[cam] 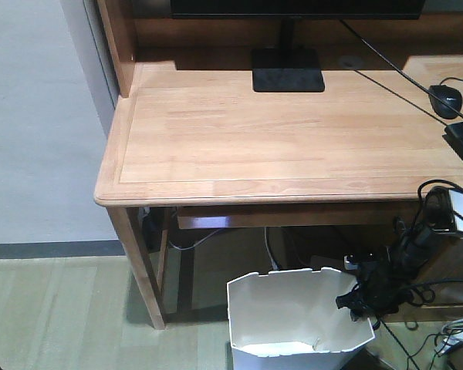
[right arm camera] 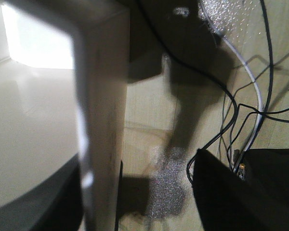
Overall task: Move trash bin to bedside with robot
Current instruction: 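Close the right gripper on the rim of the white bin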
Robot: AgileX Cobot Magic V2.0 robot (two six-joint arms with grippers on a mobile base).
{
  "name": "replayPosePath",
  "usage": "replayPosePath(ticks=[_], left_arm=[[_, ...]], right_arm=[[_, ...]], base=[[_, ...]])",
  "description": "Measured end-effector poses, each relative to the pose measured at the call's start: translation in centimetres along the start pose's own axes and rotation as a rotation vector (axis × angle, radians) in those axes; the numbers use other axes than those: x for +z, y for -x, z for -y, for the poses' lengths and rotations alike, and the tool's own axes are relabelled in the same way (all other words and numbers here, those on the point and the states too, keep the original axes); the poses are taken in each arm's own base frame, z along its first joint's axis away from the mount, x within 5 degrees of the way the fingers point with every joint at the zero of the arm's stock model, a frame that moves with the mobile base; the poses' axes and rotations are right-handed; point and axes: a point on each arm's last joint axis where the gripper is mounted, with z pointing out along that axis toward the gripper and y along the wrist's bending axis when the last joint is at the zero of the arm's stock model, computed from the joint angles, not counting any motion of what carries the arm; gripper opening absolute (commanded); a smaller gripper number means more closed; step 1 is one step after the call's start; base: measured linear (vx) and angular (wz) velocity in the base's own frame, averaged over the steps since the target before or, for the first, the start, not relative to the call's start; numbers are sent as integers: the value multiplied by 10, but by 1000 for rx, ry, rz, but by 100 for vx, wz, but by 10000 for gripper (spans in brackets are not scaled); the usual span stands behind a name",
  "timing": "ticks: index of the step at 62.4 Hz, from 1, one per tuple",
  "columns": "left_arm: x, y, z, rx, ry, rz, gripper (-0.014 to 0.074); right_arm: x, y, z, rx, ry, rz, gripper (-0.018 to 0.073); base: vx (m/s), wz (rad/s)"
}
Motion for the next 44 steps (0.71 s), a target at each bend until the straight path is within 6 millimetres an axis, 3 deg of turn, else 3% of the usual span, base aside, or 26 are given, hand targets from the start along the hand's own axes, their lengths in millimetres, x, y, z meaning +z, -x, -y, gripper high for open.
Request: replayPosePath(ticks=[9,31,44], left_arm=[[0,0,0,0,0,0,-6],[0,0,0,0,0,0,-6],[0,0,0,0,0,0,-6]], right_arm=[[2,6,-2,12,31,1,-11],[0,9,-15,-78,210,52,-5],[-8,-7,-22,-105,255,62,-5]], base=[[0,0],[0,0],[0,0]])
